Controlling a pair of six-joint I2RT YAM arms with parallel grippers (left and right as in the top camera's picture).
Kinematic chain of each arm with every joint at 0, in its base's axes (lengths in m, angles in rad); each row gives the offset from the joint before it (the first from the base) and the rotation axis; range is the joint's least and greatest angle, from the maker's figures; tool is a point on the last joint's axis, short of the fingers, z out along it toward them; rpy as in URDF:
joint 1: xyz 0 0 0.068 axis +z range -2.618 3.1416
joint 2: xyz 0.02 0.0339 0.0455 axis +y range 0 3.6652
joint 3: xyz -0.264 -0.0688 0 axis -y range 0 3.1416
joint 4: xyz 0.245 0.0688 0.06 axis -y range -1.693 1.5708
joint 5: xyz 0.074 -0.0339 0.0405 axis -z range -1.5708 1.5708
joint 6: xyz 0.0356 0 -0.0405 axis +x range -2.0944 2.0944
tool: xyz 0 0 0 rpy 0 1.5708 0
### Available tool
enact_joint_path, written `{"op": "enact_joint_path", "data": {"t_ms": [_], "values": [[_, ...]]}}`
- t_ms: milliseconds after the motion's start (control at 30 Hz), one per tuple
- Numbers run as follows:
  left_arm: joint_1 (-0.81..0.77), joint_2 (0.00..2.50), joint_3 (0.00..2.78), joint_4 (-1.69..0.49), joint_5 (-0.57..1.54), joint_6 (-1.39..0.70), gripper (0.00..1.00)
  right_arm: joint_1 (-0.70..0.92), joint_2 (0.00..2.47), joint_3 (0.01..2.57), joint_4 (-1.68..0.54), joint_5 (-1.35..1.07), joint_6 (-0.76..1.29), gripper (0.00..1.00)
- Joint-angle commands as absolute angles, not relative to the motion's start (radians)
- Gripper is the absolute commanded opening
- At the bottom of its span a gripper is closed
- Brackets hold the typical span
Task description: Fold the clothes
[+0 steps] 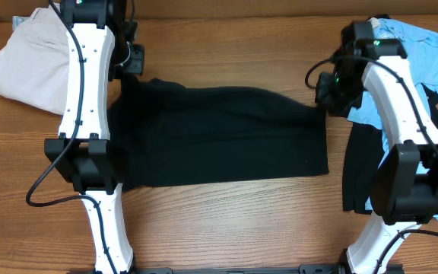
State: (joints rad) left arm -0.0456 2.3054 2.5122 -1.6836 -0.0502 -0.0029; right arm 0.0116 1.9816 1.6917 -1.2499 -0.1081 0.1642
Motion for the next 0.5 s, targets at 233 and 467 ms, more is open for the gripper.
{"op": "enact_joint_path", "data": {"t_ms": [233,467], "values": [[-0.044,2.135,2.165,-1.69,-0.064,0.023,0.04,0.005,1.96,1.642,-1.242,-0.135,0.156,0.04],[-0.044,1.972,2.016,-1.69,-0.062,0.023,0.04,0.005,1.941,1.642,-1.296,-0.163,0.148,0.04]]}}
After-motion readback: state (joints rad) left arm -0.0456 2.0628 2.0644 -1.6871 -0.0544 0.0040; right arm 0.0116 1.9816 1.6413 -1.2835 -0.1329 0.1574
